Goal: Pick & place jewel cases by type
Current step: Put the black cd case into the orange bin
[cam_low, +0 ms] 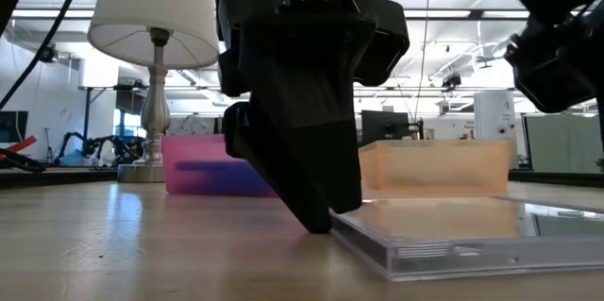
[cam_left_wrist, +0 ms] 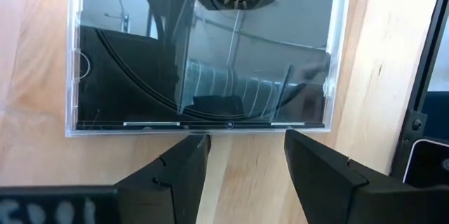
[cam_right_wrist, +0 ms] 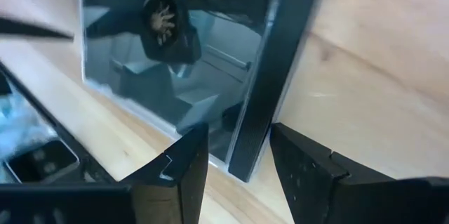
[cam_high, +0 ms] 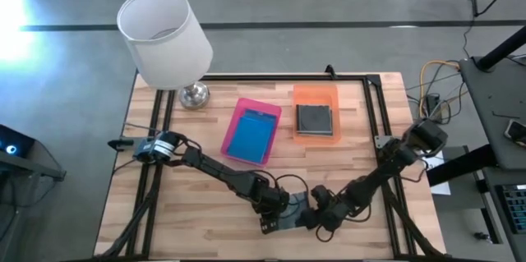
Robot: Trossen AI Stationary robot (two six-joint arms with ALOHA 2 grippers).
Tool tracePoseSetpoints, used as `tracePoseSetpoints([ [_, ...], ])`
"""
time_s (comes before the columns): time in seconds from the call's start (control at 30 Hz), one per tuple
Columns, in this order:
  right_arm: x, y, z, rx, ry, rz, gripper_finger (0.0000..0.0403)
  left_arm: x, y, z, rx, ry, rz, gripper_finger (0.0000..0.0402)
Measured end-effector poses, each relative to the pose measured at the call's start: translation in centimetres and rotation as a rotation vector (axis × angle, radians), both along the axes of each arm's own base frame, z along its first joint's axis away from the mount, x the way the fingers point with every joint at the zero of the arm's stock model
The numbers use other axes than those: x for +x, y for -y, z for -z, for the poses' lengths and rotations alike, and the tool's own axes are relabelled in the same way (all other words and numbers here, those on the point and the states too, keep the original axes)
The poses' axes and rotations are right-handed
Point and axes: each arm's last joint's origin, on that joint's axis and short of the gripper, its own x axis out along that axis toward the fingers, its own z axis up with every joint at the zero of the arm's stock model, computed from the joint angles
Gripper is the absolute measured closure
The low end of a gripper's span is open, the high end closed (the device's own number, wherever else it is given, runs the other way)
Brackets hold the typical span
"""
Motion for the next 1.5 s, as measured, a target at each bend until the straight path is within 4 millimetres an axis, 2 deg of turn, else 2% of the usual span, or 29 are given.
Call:
tracePoseSetpoints([
  [0.23, 0.9, -0.3, -1.8, -0.059, 0.09, -0.156, 0.0252, -0.1, 0.0, 0.0, -0.003, -0.008, 0.003, 0.0223],
  [0.53, 1.0, -0.8, -3.1, -0.055, 0.151, -0.207, 0.0252, -0.1, 0.0, 0.1, 0.0, -0.008, 0.002, 0.0223],
  [0.83, 1.5, -1.1, -6.4, -0.097, 0.297, -0.304, 0.0252, -0.2, 0.1, 0.1, 0.009, -0.006, 0.017, 0.0223],
  [1.2, 2.8, -0.9, -8.6, -0.316, 0.441, -0.428, 0.0253, -0.3, 0.1, 0.1, 0.005, -0.017, 0.031, 0.0223],
  [1.5, 3.2, -0.1, -8.7, -0.572, 0.449, -0.66, 0.0253, -0.4, 0.3, 0.1, 0.007, -0.03, 0.031, 0.0223],
])
